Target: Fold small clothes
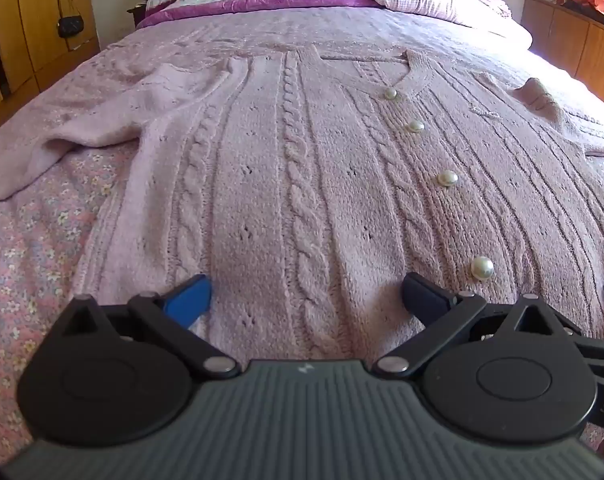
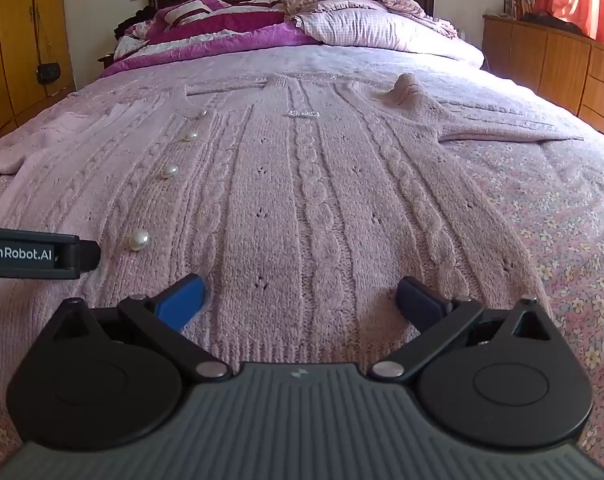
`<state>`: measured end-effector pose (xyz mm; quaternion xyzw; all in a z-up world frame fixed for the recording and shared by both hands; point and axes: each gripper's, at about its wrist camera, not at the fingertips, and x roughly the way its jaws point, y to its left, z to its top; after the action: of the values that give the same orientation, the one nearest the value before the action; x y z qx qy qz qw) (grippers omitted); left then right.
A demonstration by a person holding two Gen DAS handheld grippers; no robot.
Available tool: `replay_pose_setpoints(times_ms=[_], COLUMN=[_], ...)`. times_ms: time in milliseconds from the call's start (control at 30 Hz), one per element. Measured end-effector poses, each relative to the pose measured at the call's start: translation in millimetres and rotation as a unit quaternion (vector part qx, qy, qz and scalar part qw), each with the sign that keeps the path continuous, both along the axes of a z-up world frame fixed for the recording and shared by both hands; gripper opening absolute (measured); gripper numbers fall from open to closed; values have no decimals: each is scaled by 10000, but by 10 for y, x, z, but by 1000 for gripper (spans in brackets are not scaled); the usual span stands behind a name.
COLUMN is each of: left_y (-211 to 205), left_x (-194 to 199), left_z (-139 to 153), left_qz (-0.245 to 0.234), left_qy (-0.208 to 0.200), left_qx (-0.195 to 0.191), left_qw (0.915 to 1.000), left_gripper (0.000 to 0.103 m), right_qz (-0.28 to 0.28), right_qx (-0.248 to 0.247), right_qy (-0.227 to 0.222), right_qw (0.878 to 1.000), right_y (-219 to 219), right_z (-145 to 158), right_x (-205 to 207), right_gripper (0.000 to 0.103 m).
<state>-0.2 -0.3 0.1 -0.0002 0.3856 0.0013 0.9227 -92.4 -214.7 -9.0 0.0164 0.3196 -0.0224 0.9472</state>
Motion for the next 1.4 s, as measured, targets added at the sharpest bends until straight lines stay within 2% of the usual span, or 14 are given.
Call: replay_pose_setpoints(times_ms=[133,400,1400], left_y=[-15,-40,-51], left_x=[-19,-53,-36], left_z=[3,-34,-46], left_qz=[69,29,32], left_qy=[-22,-132,-130], left_qx=[12,142,141], left_qw=[10000,9998,9998], left_gripper=[103,103,103], right_qz=[12,12,12], right_qx=[78,107,29], right_qy=[115,74,36], right_qw=[9999,9999,10000], right_y=[9,-26,5], right_z=[-11,-8,-9], right_x=[10,16,-12], right_gripper=[103,103,103])
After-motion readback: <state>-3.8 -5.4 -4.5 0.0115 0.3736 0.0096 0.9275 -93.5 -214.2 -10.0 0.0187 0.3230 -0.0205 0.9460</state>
